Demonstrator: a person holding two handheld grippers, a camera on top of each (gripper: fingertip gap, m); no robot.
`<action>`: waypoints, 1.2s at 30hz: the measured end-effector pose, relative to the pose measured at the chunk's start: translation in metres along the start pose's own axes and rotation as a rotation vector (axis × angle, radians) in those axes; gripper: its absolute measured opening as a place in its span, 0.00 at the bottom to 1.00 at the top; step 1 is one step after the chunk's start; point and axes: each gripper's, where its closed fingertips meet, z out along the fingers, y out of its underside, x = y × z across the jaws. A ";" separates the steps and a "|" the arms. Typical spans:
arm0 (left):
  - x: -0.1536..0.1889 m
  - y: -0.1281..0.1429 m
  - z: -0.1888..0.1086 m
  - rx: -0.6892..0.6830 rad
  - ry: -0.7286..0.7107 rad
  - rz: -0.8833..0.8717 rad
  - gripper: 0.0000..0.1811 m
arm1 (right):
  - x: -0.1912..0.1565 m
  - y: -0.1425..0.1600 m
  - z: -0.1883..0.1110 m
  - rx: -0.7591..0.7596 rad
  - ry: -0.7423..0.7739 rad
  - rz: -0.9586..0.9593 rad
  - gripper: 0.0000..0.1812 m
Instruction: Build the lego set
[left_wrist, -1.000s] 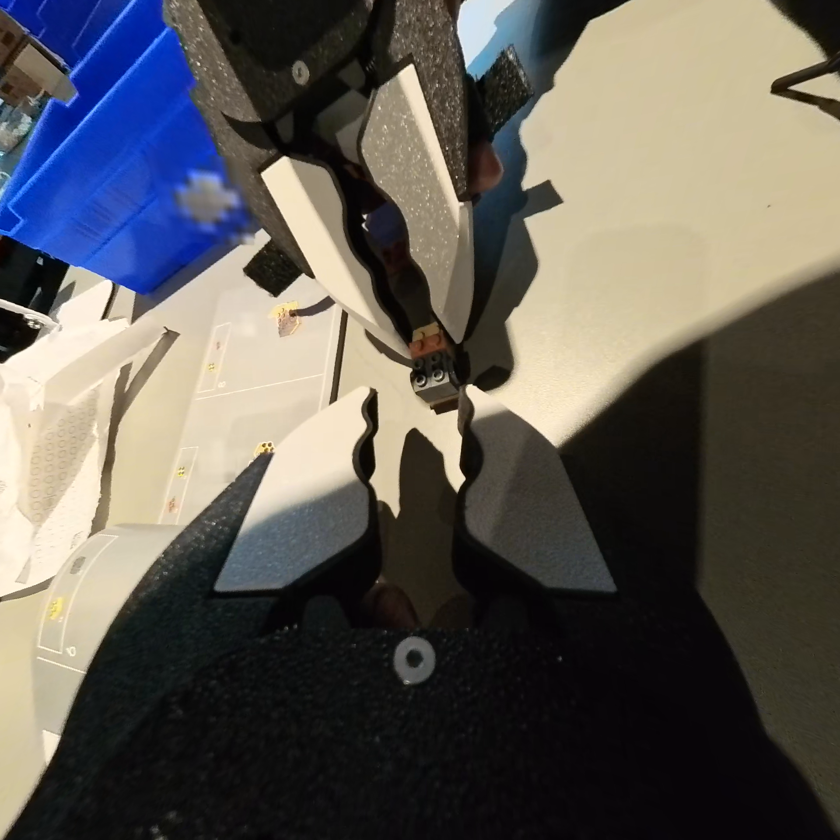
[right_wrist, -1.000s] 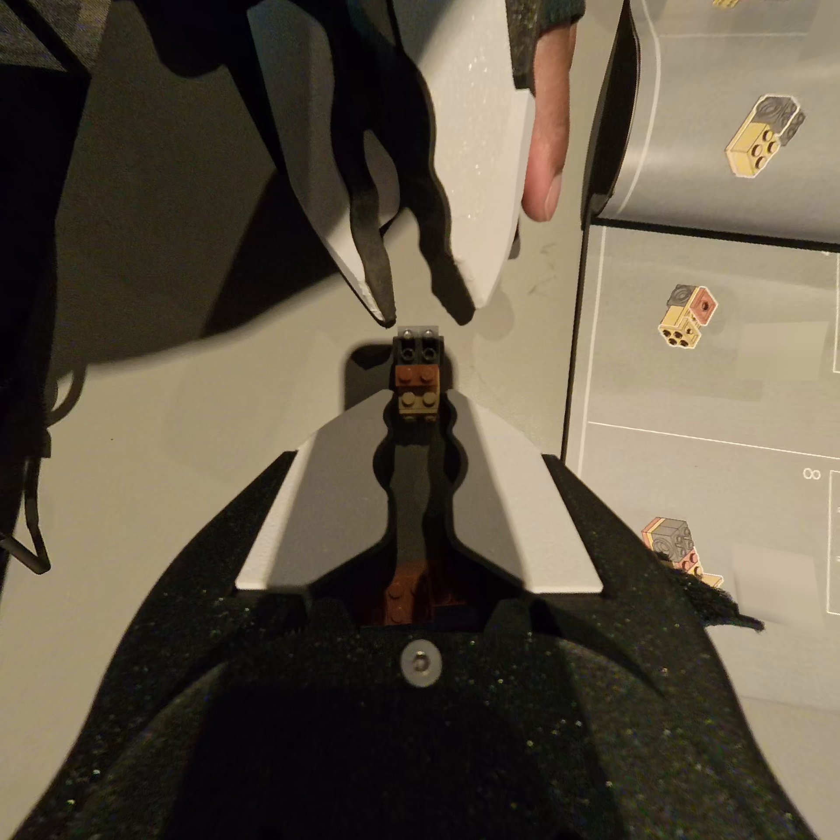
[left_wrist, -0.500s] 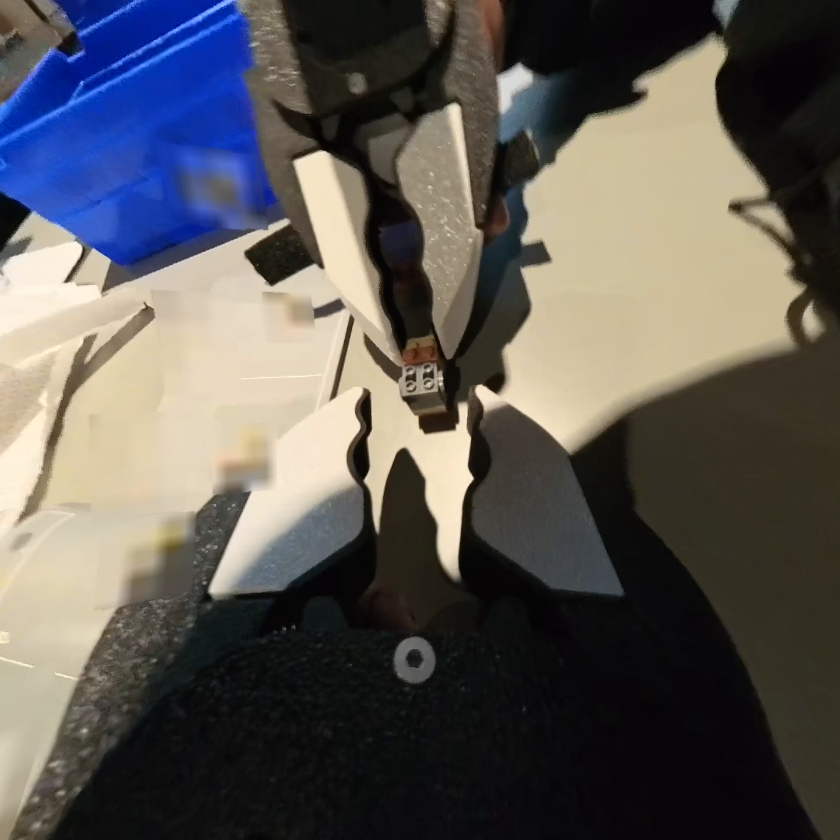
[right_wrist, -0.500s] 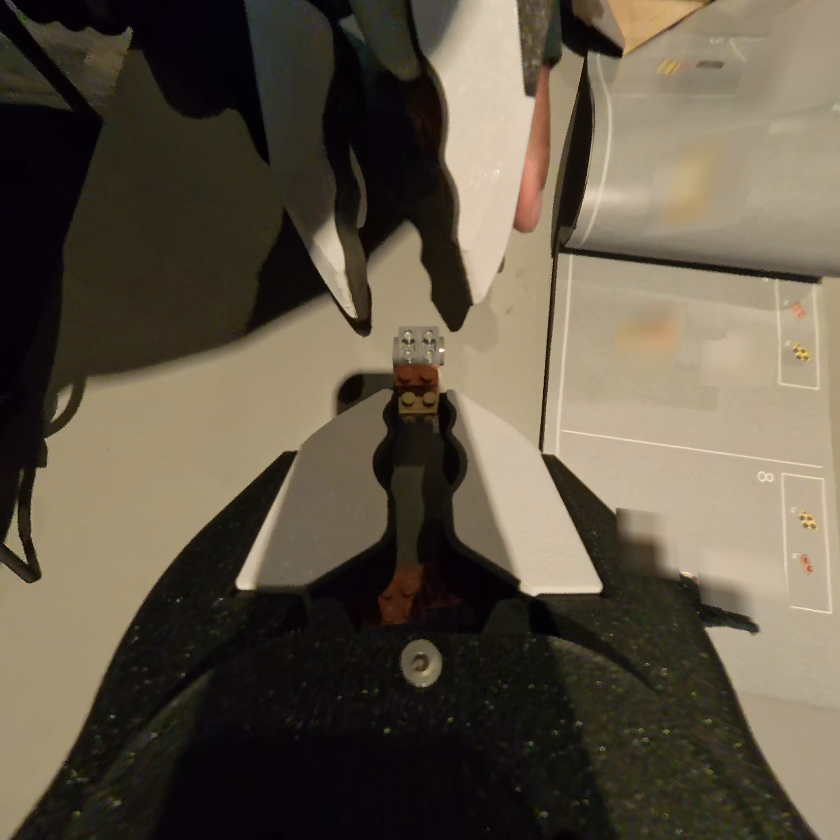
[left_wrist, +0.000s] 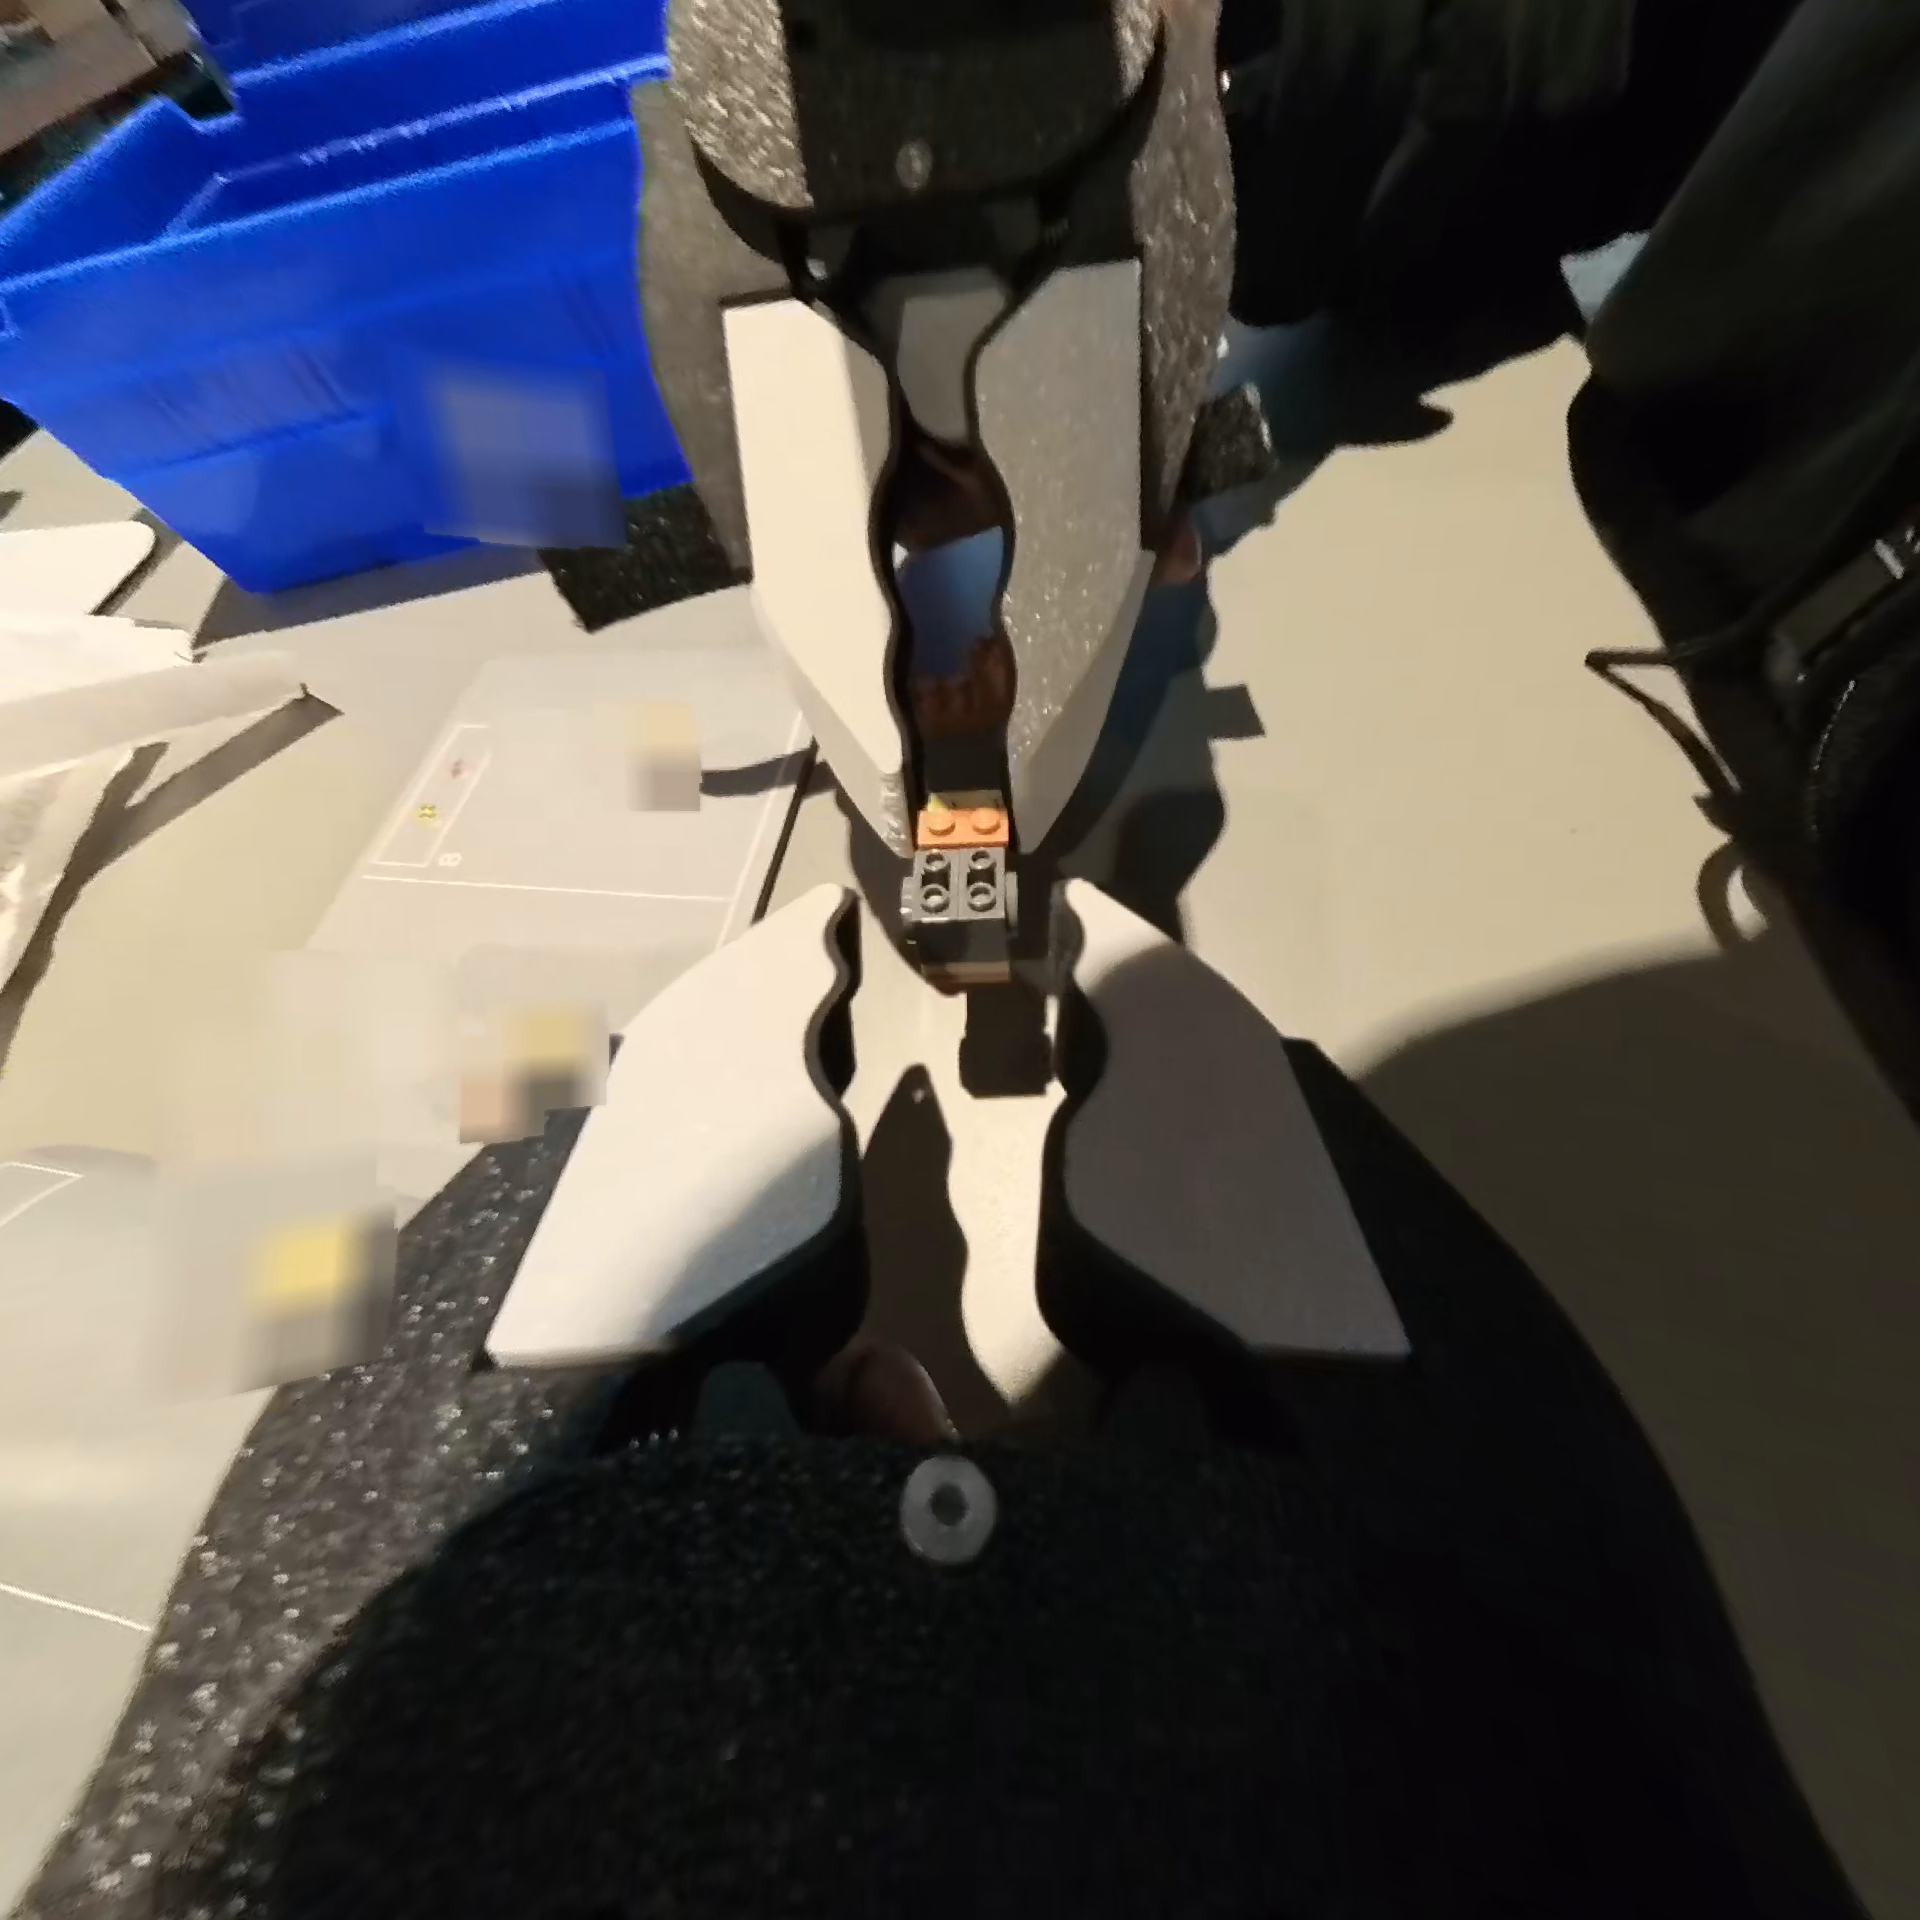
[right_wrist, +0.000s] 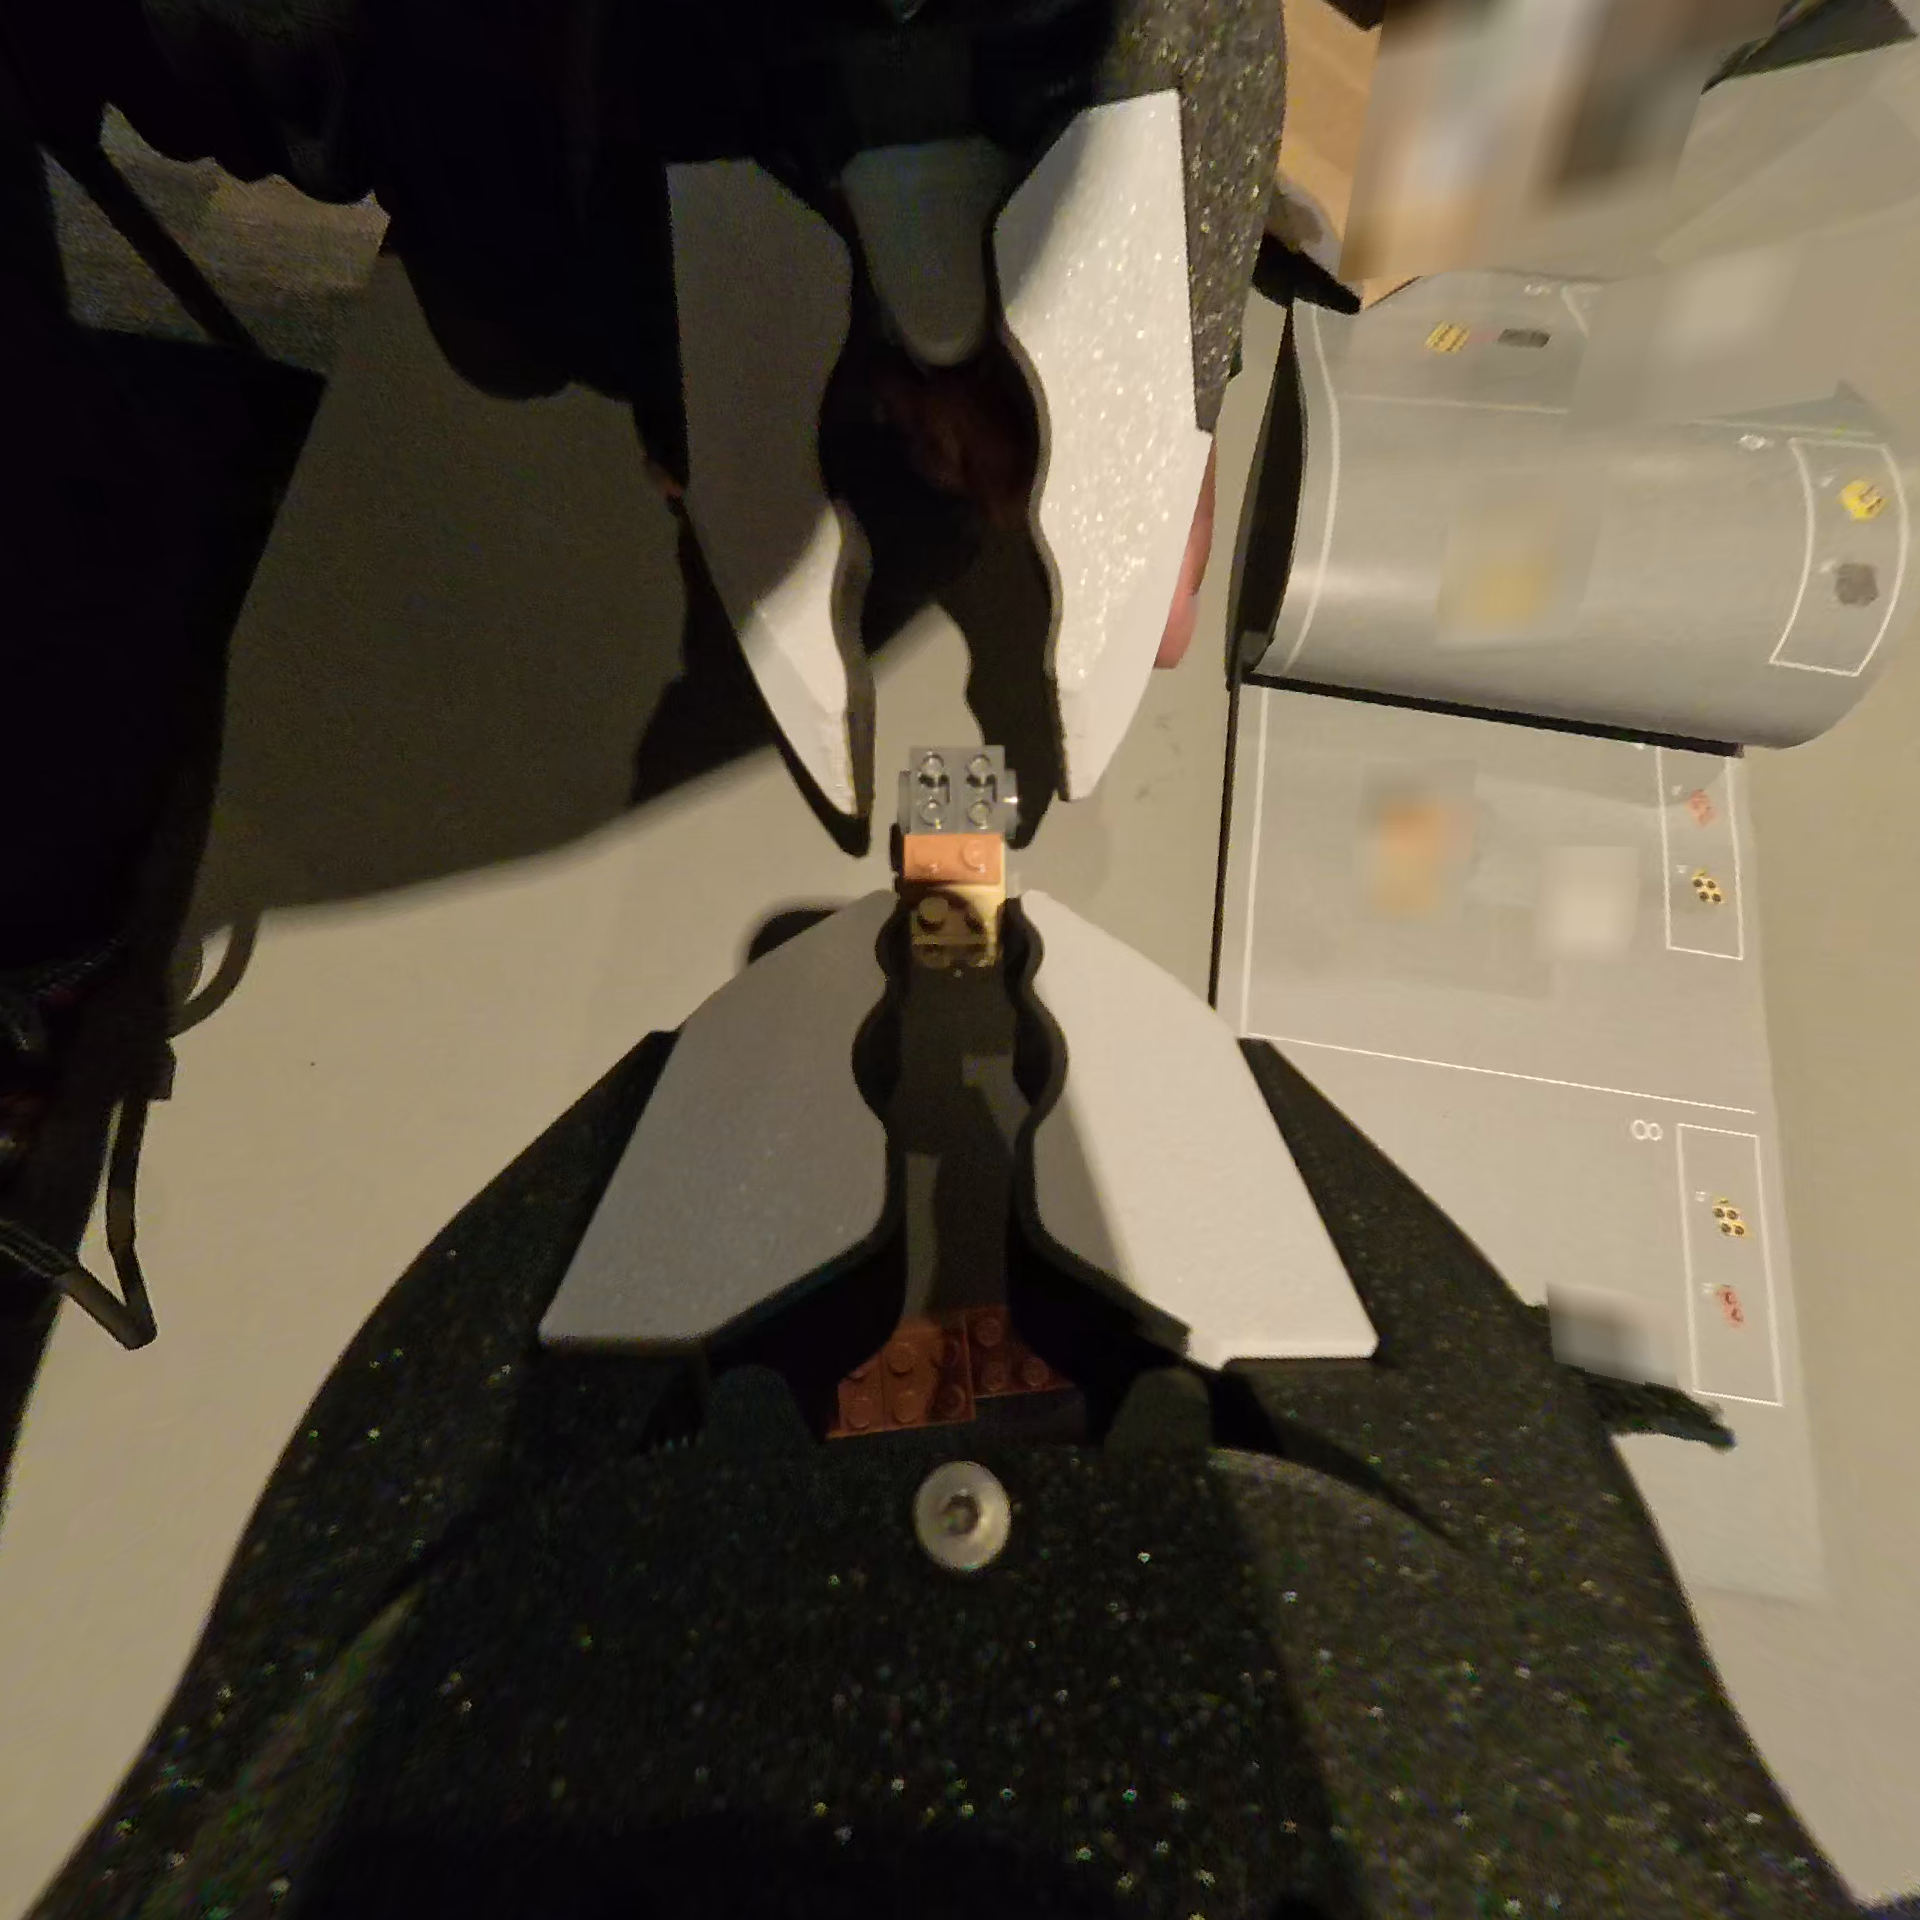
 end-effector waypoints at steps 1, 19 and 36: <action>0.000 0.000 0.000 0.003 0.000 -0.004 0.18 | 0.000 0.000 0.000 0.001 0.001 0.000 0.09; 0.001 -0.007 0.000 0.045 0.024 -0.028 0.11 | -0.001 -0.009 -0.004 0.037 -0.004 -0.001 0.09; -0.026 -0.087 -0.027 0.235 0.107 -0.216 0.11 | 0.026 -0.064 -0.110 0.202 0.390 -0.495 0.20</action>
